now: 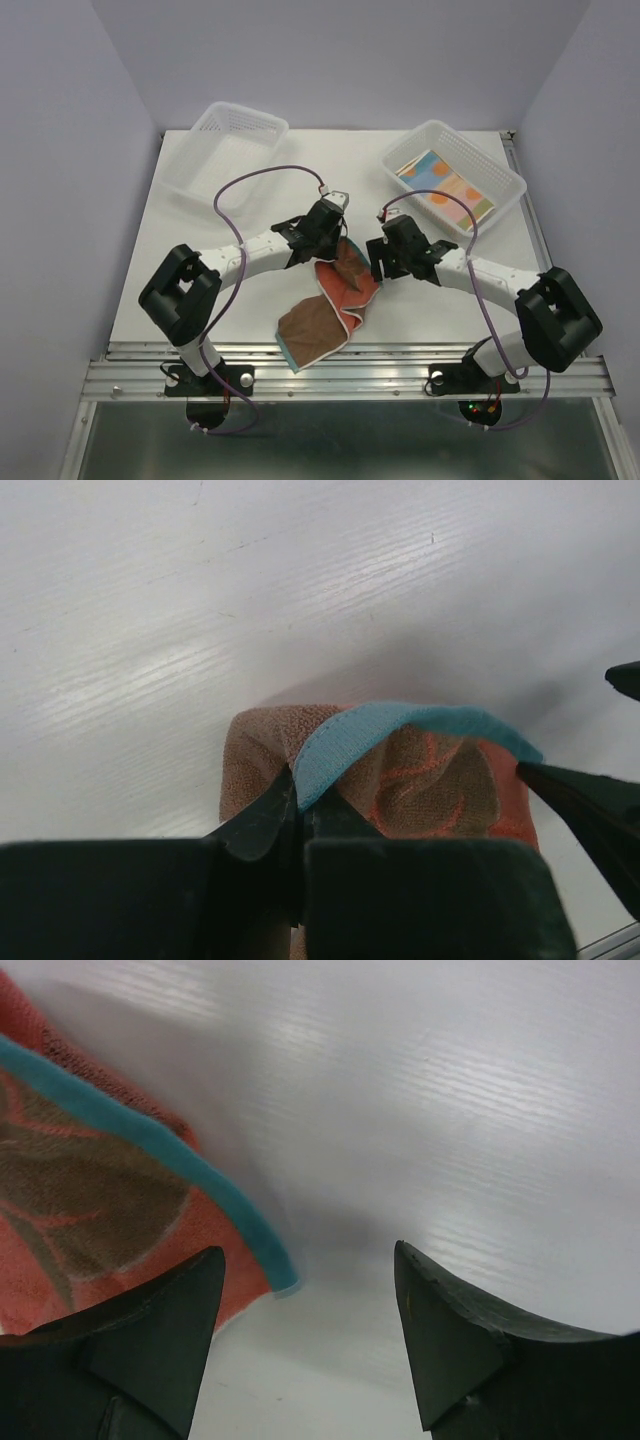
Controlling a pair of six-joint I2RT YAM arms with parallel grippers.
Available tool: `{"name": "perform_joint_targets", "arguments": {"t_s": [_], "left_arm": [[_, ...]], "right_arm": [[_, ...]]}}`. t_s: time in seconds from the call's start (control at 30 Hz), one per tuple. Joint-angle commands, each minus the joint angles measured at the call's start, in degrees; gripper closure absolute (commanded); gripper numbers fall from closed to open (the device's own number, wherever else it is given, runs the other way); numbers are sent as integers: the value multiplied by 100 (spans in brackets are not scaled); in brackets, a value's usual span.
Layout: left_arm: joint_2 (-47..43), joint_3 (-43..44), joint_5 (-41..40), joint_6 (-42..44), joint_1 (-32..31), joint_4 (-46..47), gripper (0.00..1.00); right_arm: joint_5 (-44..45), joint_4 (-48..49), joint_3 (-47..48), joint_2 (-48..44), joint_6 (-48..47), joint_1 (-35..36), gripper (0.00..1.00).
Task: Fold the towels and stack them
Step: Flatten out the crumpled towel
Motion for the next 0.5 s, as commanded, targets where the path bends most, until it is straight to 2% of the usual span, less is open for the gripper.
{"name": "perform_joint_targets", "arguments": {"t_s": [0.0,0.17,0.37,0.43,0.47], "left_arm": [[-260,-80,-55,-64,10,41,100],[-375,-142,50,-73,10,41,100],[-392,-142,147,-108,18,-46,100],[-428,-142,156,-143,10,-73,100],[-445,-160,191,-144,10,-90,100]], "right_arm": [[368,120,-61,-37,244,426,27],[780,-73,-26,235,552,593,31],[763,-117,-61,613,833,681,34],[807,-143,-105,666,930,699,37],[816,-178,-131,736,1052,699,42]]}}
